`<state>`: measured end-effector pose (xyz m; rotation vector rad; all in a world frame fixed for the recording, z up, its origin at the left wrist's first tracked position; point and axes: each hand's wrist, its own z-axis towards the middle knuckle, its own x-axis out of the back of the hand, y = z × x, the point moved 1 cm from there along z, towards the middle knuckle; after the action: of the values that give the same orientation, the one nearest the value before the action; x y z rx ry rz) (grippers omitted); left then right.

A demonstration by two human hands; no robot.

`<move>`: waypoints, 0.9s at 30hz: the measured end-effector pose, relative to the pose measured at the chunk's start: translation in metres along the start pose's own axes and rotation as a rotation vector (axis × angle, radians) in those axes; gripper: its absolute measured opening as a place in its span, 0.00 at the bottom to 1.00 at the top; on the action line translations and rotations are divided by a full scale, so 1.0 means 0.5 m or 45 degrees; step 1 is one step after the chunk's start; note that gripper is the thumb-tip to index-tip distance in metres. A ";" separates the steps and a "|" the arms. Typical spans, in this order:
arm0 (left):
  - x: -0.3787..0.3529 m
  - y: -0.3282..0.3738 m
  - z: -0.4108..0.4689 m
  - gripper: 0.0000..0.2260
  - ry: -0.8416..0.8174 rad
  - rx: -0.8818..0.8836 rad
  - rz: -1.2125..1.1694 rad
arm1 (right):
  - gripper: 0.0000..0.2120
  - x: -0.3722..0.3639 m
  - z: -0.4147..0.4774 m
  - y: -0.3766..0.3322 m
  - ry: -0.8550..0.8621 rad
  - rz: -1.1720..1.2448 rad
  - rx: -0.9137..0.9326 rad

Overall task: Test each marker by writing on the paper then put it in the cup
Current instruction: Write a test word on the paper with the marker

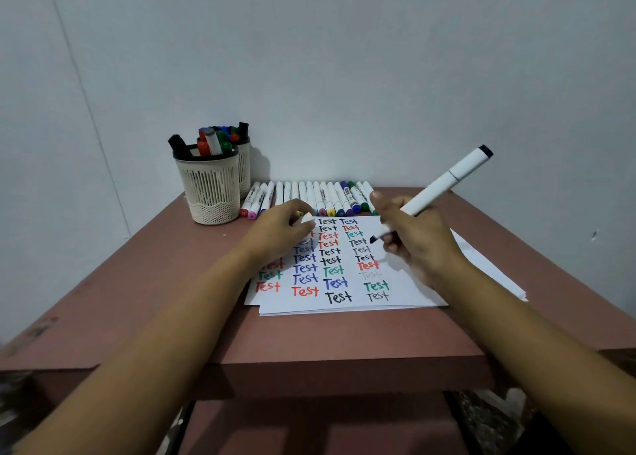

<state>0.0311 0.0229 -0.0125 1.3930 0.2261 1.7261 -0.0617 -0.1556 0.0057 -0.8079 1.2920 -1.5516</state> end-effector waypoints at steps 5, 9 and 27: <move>-0.002 0.009 -0.001 0.12 -0.006 -0.029 -0.010 | 0.15 -0.025 0.057 -0.024 -0.111 0.244 -0.196; -0.004 0.013 0.001 0.09 0.055 -0.039 -0.136 | 0.10 -0.042 0.089 -0.014 -0.147 0.401 -0.235; -0.015 0.020 0.007 0.08 0.076 -0.205 -0.254 | 0.09 -0.066 0.089 0.042 -0.275 0.115 -0.040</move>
<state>0.0288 0.0104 -0.0101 1.1632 0.2453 1.5856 -0.0047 -0.1410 -0.0019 -0.8985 1.1802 -1.3368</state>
